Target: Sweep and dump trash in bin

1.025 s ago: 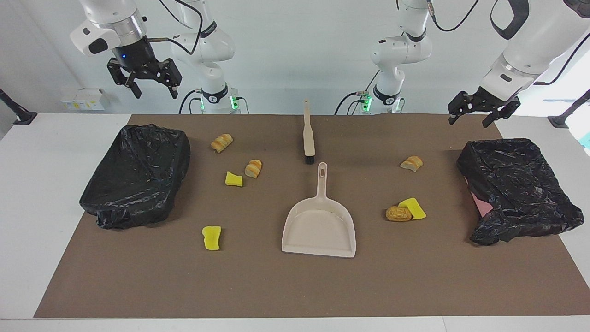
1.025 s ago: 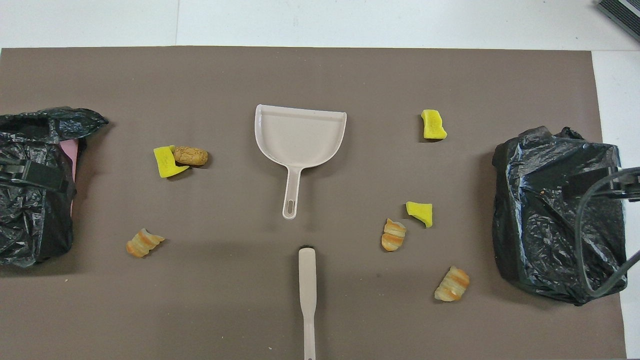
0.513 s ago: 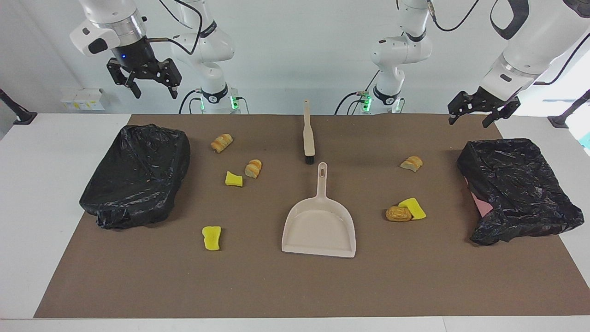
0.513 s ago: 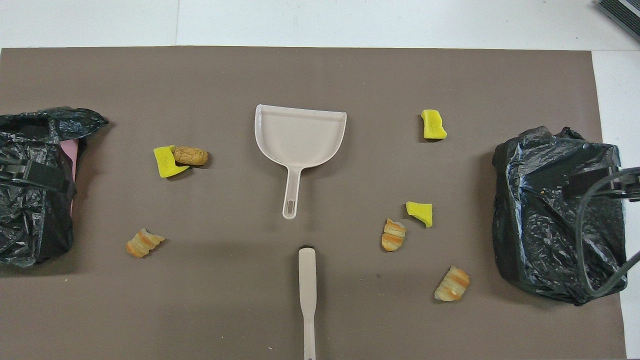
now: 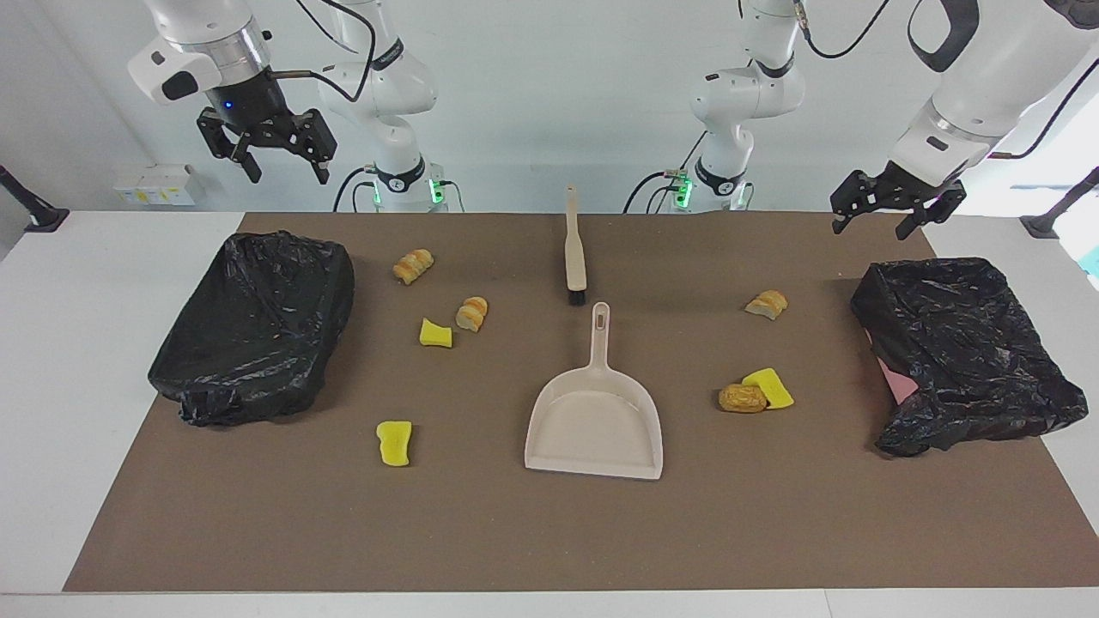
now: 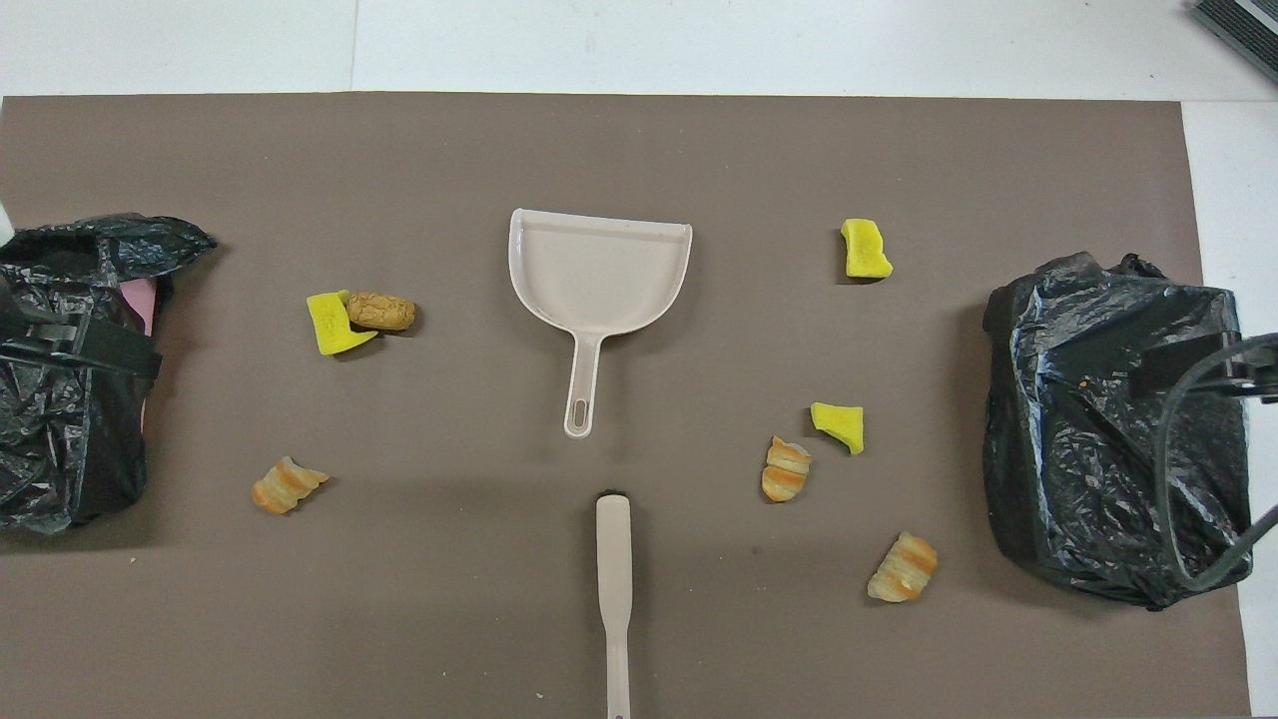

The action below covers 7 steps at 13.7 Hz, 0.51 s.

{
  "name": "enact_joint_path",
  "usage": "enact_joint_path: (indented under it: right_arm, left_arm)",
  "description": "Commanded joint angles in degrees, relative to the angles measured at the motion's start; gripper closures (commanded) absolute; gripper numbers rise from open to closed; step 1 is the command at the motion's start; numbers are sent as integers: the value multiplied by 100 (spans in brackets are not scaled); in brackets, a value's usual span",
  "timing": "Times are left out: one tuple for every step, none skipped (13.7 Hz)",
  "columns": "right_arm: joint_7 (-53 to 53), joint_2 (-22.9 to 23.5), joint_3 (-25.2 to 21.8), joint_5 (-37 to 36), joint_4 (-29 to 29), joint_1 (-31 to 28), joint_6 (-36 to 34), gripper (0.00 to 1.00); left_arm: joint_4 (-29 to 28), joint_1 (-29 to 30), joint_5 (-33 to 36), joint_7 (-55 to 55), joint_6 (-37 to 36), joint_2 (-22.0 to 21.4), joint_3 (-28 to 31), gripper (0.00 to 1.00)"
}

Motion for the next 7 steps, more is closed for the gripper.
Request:
enact_joint_path:
  right_arm:
    - [72, -107, 26, 11, -134, -10, 37, 0]
    - [90, -115, 26, 11, -143, -45, 46, 0]
    - [99, -107, -9, 11, -134, -62, 81, 0]
    - [99, -107, -18, 2, -143, -62, 90, 0]
    - [55, -107, -26, -24, -143, -62, 90, 0]
    - [46, -107, -26, -24, -151, -62, 90, 0]
    - [46, -107, -26, -24, -152, -54, 90, 0]
  left_arm:
    - [-523, -397, -121, -208, 332, -314, 46, 0]
    - [-733, -590, -121, -287, 498, -401, 46, 0]
    - [-1014, -758, -121, -531, 692, -533, 46, 0]
    - [-1251, -881, -121, -751, 850, -665, 46, 0]
    - [-1471, -1039, -121, -841, 974, -770, 38, 0]
    - [-1665, -1223, -121, -868, 1097, -867, 46, 0]
    - [-1893, -1425, -121, -1033, 1254, -955, 46, 0]
